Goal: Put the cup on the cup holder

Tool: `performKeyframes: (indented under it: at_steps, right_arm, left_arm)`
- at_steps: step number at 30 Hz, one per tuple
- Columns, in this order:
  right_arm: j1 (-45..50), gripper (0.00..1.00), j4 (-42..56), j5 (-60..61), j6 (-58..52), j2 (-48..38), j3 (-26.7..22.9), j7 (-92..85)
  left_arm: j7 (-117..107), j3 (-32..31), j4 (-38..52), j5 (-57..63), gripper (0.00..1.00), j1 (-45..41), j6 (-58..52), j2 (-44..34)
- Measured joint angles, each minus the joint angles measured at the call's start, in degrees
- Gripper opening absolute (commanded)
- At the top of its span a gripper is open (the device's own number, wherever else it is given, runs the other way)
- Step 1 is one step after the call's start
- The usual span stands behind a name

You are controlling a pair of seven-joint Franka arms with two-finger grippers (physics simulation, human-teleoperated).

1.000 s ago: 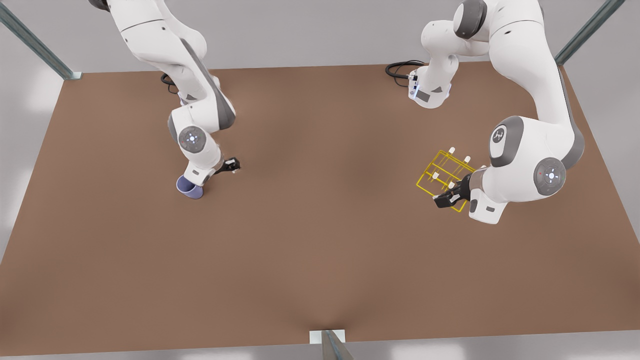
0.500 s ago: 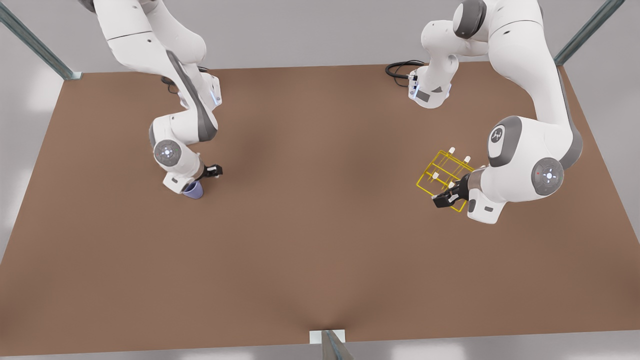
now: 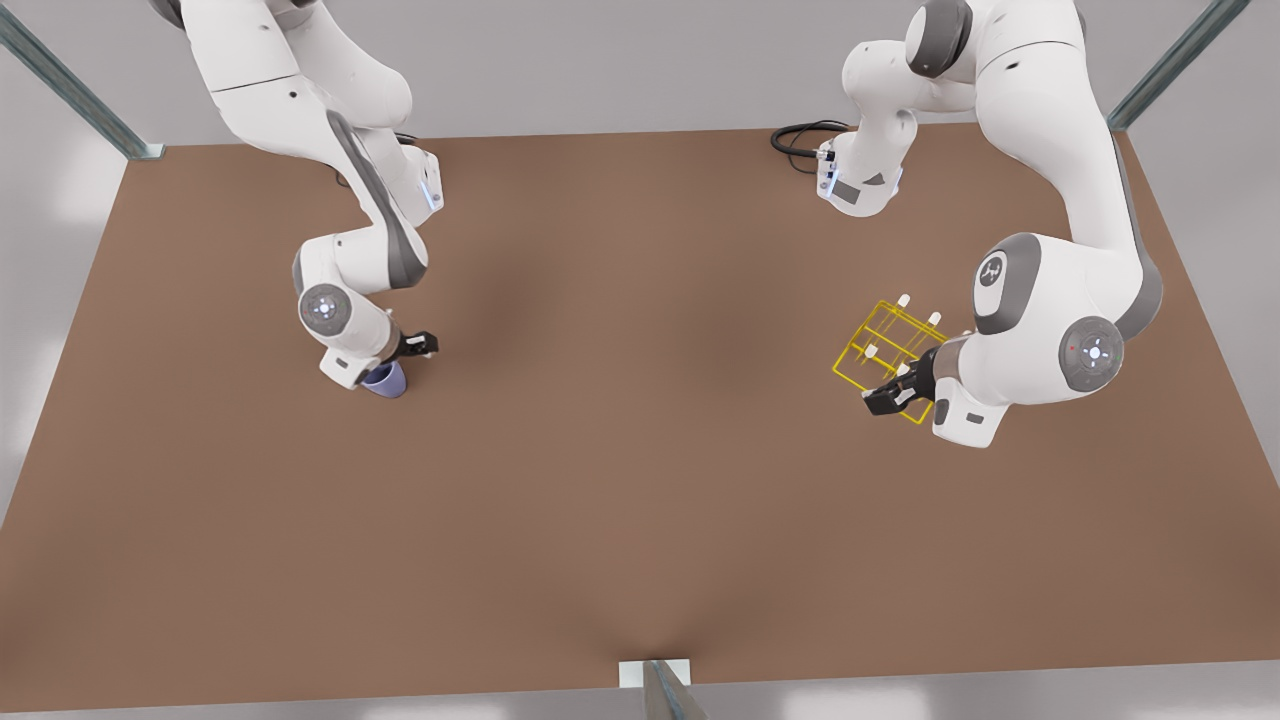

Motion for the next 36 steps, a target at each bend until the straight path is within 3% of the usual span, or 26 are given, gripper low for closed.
performKeyframes:
  at_steps: [11,26,27,28,30,36]
  right_arm:
    - [-1.7,1.0,-3.6,0.0,6.1,-1.4,0.0,-0.6]
    - [-2.2,1.0,-4.9,-0.2,11.5,3.3,0.0,-1.0]
    - [-2.4,0.94,-4.9,-0.5,11.9,3.8,0.0,-1.0]
    - [-2.7,0.78,-4.9,-0.7,12.3,4.1,0.0,-1.1]
    - [-3.1,0.21,-4.9,-0.8,12.8,4.1,0.0,-1.2]
    - [-3.0,0.21,-5.1,-0.3,13.4,2.8,0.1,-3.0]
  left_arm:
    - [-0.1,0.0,-0.1,0.0,1.0,-0.3,0.0,0.1]
    - [-0.1,0.0,-0.3,0.1,1.0,-0.3,0.0,0.1]
    - [-0.1,0.0,-0.3,0.1,1.0,-0.3,0.0,0.1]
    - [-0.1,0.0,-0.3,0.1,1.0,-0.3,0.0,0.1]
    - [-0.1,0.0,-0.3,0.2,1.0,-0.5,0.0,0.2]
    - [-0.1,0.0,-0.3,0.2,1.0,-0.6,0.0,0.2]
